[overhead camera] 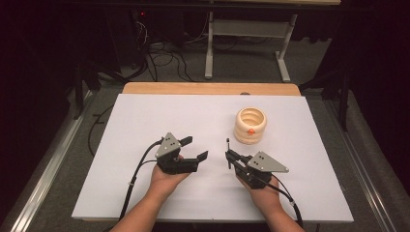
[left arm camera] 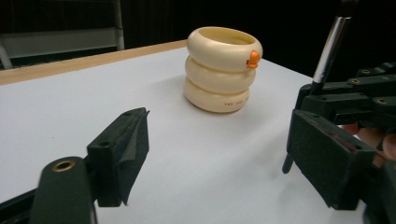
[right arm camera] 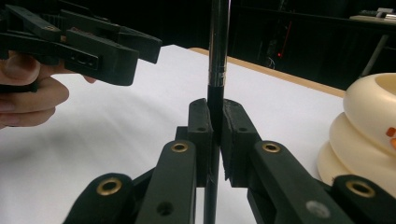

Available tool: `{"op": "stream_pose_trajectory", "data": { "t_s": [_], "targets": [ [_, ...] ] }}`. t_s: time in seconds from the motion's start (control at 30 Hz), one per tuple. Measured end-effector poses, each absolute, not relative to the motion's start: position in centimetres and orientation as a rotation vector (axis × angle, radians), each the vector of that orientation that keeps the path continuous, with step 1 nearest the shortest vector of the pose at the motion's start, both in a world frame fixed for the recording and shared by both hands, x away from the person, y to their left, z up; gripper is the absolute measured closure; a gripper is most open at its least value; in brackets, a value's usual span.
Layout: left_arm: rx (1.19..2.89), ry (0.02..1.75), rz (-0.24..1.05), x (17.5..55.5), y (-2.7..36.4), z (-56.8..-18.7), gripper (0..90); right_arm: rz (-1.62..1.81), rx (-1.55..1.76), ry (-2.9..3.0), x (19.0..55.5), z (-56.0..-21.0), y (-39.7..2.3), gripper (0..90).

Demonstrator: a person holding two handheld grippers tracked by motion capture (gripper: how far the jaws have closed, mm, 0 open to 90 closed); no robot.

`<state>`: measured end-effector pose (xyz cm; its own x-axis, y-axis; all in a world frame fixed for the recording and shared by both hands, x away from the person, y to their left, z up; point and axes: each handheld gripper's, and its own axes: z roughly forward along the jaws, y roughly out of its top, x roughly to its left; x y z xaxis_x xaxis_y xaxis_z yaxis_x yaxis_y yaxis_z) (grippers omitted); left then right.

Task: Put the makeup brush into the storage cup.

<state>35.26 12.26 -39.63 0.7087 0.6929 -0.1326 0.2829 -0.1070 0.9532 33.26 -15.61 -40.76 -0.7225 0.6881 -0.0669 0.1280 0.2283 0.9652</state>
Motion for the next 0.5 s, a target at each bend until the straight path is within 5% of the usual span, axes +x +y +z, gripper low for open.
{"op": "stream_pose_trajectory", "data": {
  "t_s": [0.5],
  "targets": [
    [1.733,0.833,0.465,35.3,13.5,-39.9,5.3,1.501,0.767,1.990,33.4,-40.4,-16.8,85.7]
  ]
}}
